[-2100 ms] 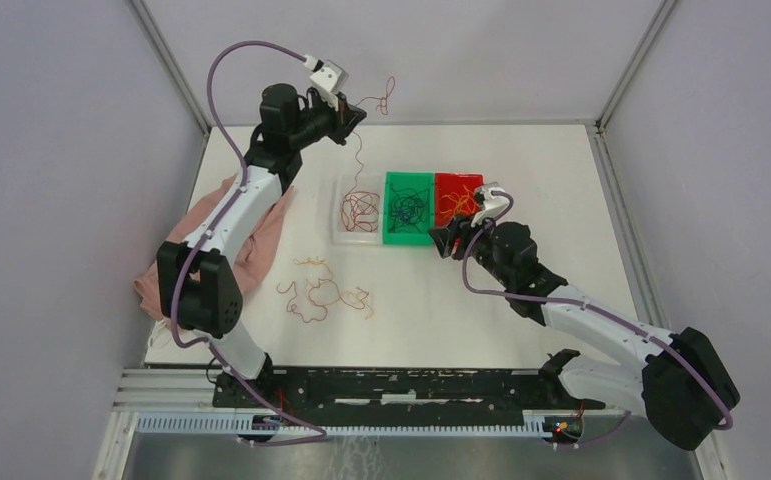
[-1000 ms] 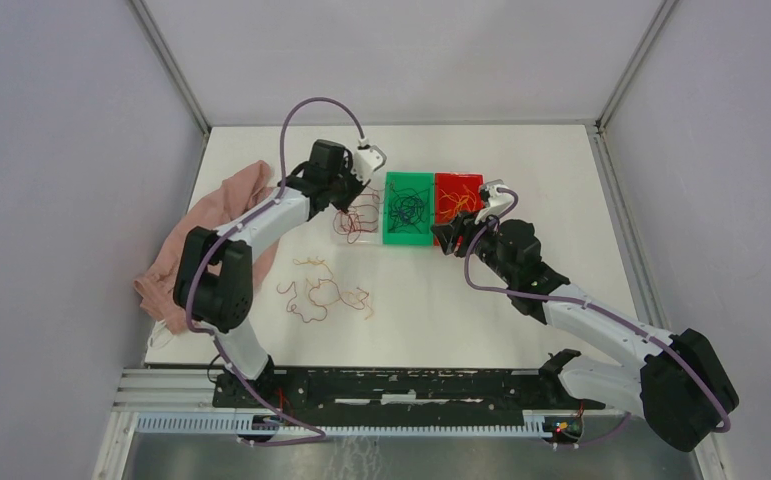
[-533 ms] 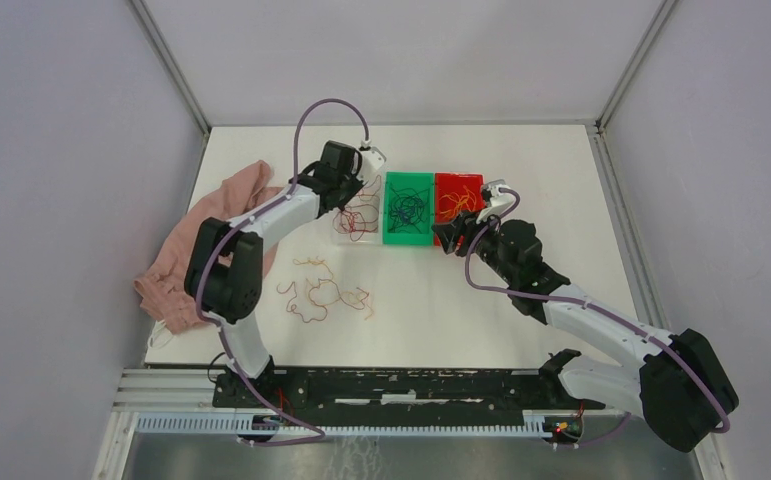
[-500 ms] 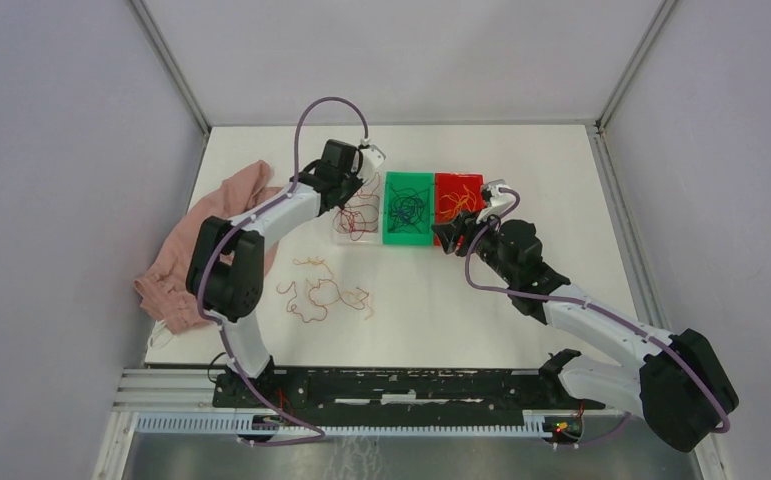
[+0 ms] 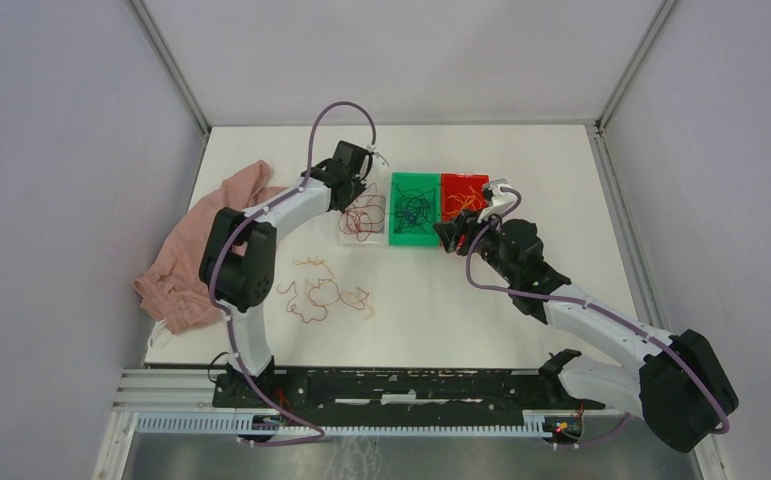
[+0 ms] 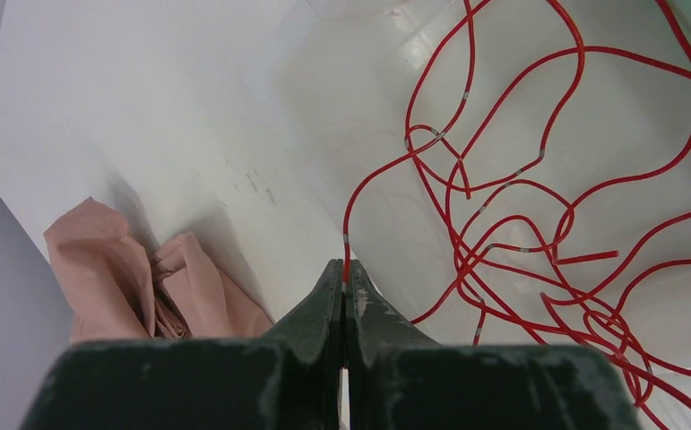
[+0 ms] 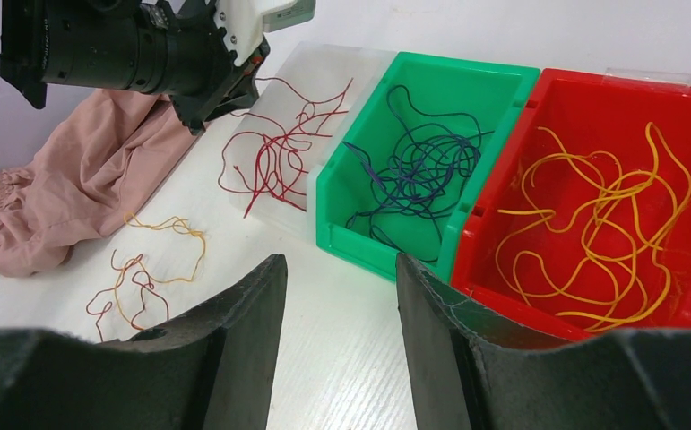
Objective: Untangle the cables
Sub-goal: Place the cable in the bin.
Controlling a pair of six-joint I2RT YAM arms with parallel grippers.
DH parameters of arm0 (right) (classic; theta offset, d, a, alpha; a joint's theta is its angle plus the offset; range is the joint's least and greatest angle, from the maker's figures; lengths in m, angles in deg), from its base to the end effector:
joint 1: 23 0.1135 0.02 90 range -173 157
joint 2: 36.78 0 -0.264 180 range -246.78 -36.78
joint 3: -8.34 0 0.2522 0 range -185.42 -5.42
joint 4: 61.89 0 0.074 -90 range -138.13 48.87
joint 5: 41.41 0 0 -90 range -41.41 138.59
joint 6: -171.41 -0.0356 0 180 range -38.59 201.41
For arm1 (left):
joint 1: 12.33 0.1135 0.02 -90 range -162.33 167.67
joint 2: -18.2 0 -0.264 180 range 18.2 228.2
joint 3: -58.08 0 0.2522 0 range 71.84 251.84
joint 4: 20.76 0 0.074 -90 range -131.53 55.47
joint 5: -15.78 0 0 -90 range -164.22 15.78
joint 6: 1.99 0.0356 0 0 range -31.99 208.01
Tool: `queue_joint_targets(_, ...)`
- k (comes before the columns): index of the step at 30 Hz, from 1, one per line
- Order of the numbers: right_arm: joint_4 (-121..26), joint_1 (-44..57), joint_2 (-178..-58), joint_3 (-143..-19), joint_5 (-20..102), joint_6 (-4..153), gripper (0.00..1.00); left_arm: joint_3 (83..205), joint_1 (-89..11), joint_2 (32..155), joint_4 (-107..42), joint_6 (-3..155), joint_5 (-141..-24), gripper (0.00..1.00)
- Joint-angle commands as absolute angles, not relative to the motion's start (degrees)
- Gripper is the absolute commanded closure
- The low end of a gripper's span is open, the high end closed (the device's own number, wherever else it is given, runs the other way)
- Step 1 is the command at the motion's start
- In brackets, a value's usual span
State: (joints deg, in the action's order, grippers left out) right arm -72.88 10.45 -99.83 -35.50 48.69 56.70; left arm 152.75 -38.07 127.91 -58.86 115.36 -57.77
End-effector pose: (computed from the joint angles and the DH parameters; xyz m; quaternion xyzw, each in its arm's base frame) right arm 0.2061 0.1361 0.2502 -0.0570 0.7538 0.3176 0.5724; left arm 0.3804 -0.1722 0.2101 0.3792 0.8602 0.1401 0.3110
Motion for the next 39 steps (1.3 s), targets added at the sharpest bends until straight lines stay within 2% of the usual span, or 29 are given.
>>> queue_joint_targets(1,-75.3,10.0,-98.7,-35.2,49.4,56.3,0.45,157.3,-40.0,129.0,-59.2,118.1,-58.7,0.97)
queue_joint_targets(17,-76.6,9.6,-100.6,-35.1,48.2,54.4,0.45,158.8,-41.6,128.1,-59.1,124.3,-54.3,0.97)
queue_joint_targets(26,-76.3,9.4,-100.4,-34.3,48.3,54.3,0.45,165.0,-42.7,131.3,-62.6,121.5,-57.0,0.97)
queue_joint_targets(39,-76.9,8.9,-101.4,-34.5,47.7,53.5,0.45,162.8,-43.0,132.9,-65.1,115.3,-60.4,0.97)
